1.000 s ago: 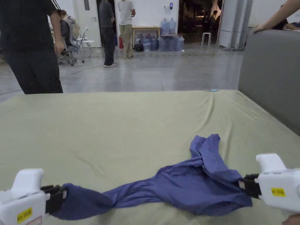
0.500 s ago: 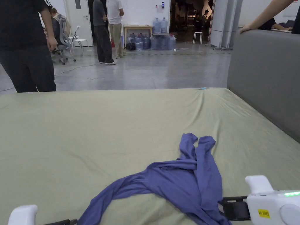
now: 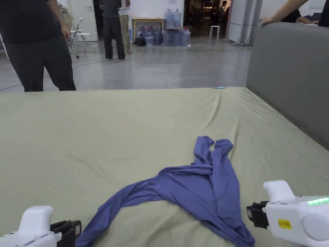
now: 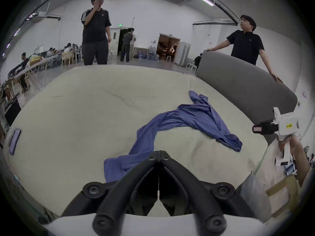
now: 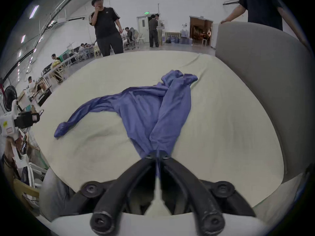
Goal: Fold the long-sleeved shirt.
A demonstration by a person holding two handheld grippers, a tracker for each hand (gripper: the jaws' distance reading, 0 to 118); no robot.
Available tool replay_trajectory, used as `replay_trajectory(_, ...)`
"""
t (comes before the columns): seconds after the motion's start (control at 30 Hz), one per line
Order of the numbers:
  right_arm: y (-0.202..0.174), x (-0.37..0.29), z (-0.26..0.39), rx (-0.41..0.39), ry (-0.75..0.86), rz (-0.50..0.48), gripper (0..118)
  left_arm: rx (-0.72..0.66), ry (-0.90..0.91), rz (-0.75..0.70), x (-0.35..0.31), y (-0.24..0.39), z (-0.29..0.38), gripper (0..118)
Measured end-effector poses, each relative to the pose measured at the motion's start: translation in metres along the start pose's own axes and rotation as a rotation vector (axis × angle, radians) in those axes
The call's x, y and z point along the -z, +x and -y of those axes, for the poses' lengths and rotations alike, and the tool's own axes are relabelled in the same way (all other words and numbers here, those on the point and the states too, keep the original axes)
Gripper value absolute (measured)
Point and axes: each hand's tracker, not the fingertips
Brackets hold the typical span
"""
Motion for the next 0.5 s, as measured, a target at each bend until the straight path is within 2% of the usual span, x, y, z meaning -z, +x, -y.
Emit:
replay_trajectory(0.03,0.004,0.008,-0.005,-0.002,-0.008,0.001,71,-0.007,-0.003,0.008,0.001,0.001,0.000,0)
replay_trajectory(0.07,0.006,0.018,-0.007,-0.006,-0.060,0.002,71,-0.011,-0.003,0.014,0.002,0.002,0.000,0)
replay_trajectory(0.1,0.004,0.028,-0.003,-0.021,-0.095,0.030,99,-0.010,-0.006,0.021,0.004,0.003,0.000,0)
replay_trajectory(0.27,0.005,0.083,0.011,-0.069,-0.219,0.066,90,-0.007,-0.012,0.024,0.007,0.006,-0.004,0)
replay_trajectory(0.37,0.007,0.107,0.019,-0.062,-0.277,0.079,61,-0.004,-0.020,0.030,0.011,0.007,-0.008,0)
replay_trajectory(0.4,0.007,0.112,0.022,-0.060,-0.283,0.080,38,0.001,-0.025,0.034,0.013,0.007,-0.012,0)
replay_trajectory(0.43,0.007,0.114,0.023,-0.058,-0.286,0.075,9,0.012,-0.030,0.038,0.016,0.008,-0.016,0)
replay_trajectory(0.47,0.008,0.113,0.025,-0.037,-0.276,0.055,1,0.021,-0.033,0.040,0.020,0.011,-0.020,0)
replay_trajectory(0.5,0.007,0.109,0.026,-0.010,-0.259,0.039,0,0.029,-0.033,0.048,0.025,0.014,-0.026,0)
